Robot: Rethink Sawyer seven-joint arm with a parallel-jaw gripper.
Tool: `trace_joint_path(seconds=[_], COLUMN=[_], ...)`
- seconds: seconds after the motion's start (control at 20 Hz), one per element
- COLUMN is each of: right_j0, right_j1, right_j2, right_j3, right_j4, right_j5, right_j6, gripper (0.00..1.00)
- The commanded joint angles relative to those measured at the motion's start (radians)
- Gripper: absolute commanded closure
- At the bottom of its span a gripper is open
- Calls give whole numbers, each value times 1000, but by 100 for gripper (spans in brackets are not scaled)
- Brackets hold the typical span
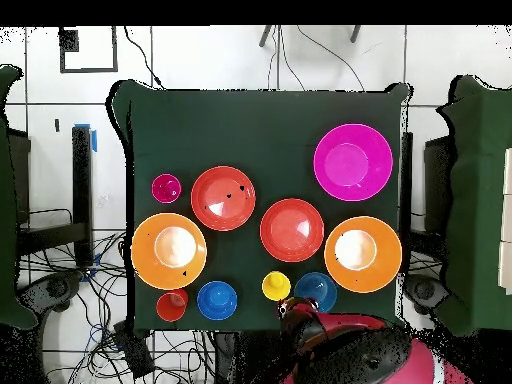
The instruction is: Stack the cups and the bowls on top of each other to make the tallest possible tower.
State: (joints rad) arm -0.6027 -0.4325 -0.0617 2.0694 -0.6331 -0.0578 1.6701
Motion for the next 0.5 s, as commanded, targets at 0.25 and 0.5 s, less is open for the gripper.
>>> trace_joint_path(seconds=[0.25,0.5], right_j0=[17,29], right_j1=[-4,-16], right_j2=[76,65], right_j3=[-114,-100], right_j4=[-32,-26], right_j5=[30,22], right_j6=[56,69], gripper=[100,100])
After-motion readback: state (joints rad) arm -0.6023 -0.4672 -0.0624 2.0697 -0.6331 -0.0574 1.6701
